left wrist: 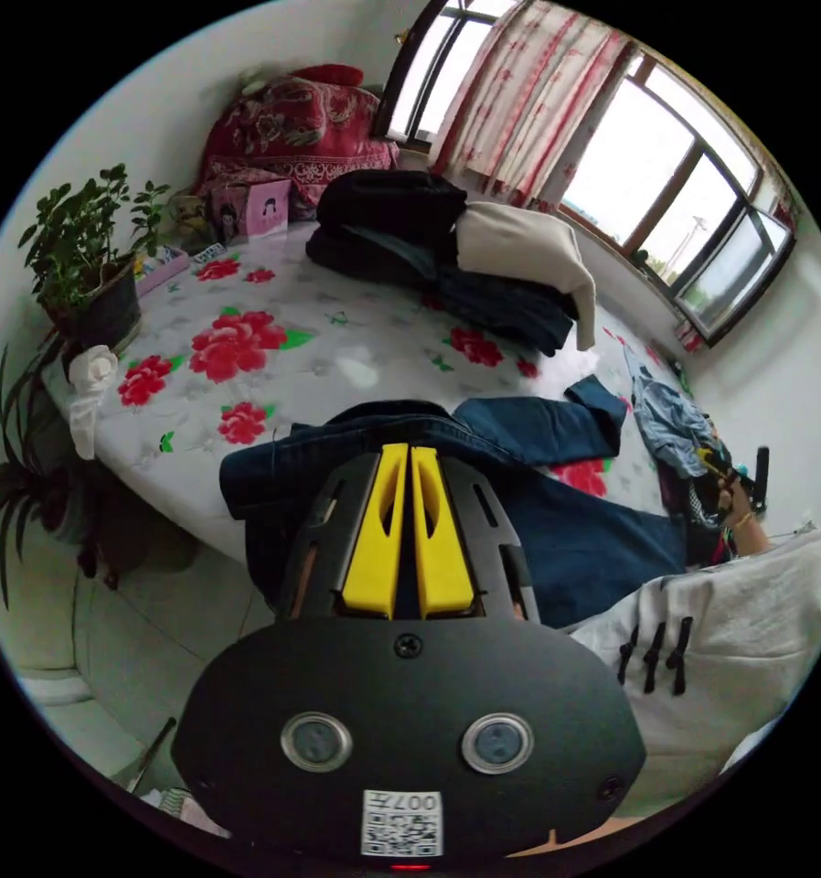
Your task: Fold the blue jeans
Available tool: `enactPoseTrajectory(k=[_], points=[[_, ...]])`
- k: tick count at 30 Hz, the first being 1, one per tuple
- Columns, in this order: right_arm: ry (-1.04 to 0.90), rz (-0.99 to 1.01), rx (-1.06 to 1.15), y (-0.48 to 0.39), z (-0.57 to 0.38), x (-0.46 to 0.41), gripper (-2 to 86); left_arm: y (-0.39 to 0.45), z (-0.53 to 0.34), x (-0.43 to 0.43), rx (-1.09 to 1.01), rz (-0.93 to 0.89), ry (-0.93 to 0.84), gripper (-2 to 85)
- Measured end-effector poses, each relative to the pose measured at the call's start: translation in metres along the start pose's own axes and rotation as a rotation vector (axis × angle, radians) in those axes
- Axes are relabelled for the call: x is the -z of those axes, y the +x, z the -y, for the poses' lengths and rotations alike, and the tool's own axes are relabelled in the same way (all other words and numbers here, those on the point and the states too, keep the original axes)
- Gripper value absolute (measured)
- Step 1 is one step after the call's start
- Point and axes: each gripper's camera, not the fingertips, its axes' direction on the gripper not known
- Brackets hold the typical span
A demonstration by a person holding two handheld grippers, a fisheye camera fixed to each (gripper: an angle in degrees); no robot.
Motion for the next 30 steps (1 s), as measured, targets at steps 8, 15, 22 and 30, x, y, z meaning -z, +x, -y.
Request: enactPoseTrajectory(k=[8,15,22,30], points=[[-0.196,-0.086,0.153,-0.046,0.049,-0.123,9.2,-0.001,-0.010,0.033,-0.007,-0.006,0.008,-0.9],[-0.482,-0.242,0.080,-0.017,0.066,-0.210,6.6,-0.028,-0.010,0.049,0.120,-0.071,0.043,-1.0],[-0.152,0.030,-0.054,0.028,0.085,-0.120,0.3,-0.051,0.011,0.077,0.262,-0.120,0.123,-1.0],[0.389,0.463,-0.165,0.098,-0.044,0.074,-0.1,-0.039,-0.013,0.143,0.154,-0.155,0.198,-1.0]])
